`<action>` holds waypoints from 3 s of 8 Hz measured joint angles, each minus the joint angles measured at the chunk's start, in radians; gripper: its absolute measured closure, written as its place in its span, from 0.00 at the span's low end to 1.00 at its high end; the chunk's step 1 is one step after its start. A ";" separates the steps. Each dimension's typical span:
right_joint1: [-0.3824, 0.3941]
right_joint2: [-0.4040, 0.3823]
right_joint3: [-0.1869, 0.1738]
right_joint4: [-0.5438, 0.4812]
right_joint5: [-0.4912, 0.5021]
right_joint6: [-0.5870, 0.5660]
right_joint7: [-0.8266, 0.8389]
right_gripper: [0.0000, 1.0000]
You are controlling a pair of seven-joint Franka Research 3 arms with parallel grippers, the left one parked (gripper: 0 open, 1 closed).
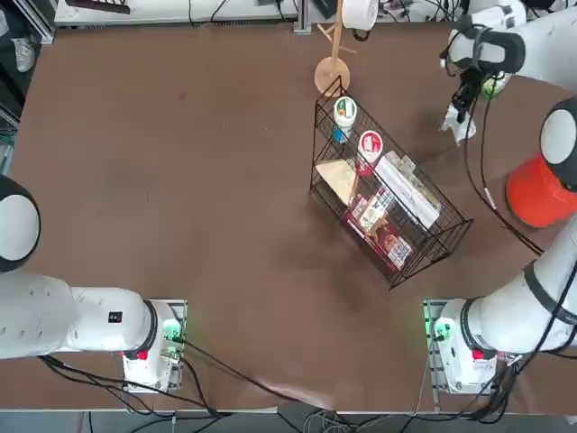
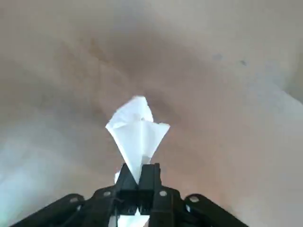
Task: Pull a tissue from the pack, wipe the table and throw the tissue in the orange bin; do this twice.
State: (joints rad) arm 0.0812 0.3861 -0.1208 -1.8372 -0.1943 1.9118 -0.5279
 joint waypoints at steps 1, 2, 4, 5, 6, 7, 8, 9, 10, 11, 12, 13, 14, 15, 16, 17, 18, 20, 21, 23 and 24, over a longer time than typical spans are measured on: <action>-0.021 -0.014 -0.004 0.019 -0.014 -0.050 -0.031 0.98; -0.032 -0.019 -0.014 0.055 -0.043 -0.117 -0.047 0.98; -0.038 -0.028 -0.027 0.129 -0.134 -0.252 -0.056 0.98; -0.039 -0.045 -0.030 0.147 -0.176 -0.296 -0.056 0.98; -0.042 -0.069 -0.040 0.153 -0.207 -0.335 -0.056 0.98; -0.046 -0.094 -0.053 0.153 -0.249 -0.375 -0.056 0.98; -0.050 -0.115 -0.066 0.153 -0.303 -0.409 -0.056 0.98; -0.053 -0.132 -0.086 0.152 -0.336 -0.432 -0.054 0.98; -0.054 -0.146 -0.122 0.148 -0.347 -0.443 -0.047 0.98; -0.055 -0.158 -0.169 0.141 -0.349 -0.447 -0.041 0.98; -0.058 -0.170 -0.215 0.128 -0.350 -0.449 -0.038 0.98; -0.060 -0.176 -0.255 0.112 -0.350 -0.449 -0.038 0.98; -0.063 -0.177 -0.278 0.093 -0.350 -0.449 -0.035 0.98; -0.064 -0.176 -0.284 0.069 -0.350 -0.449 -0.015 0.98; -0.061 -0.175 -0.284 0.042 -0.350 -0.449 0.019 0.98; -0.057 -0.174 -0.282 0.020 -0.349 -0.448 0.046 0.98; -0.053 -0.170 -0.281 0.007 -0.348 -0.445 0.057 0.98; -0.050 -0.153 -0.279 -0.001 -0.333 -0.429 0.060 0.98; -0.050 -0.138 -0.278 -0.002 -0.323 -0.413 0.060 0.98; -0.051 -0.100 -0.278 -0.010 -0.319 -0.383 0.062 0.96; -0.052 -0.088 -0.278 -0.017 -0.319 -0.373 0.064 0.94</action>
State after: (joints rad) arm 0.0292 0.2982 -0.3990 -1.8545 -0.5131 1.5389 -0.4640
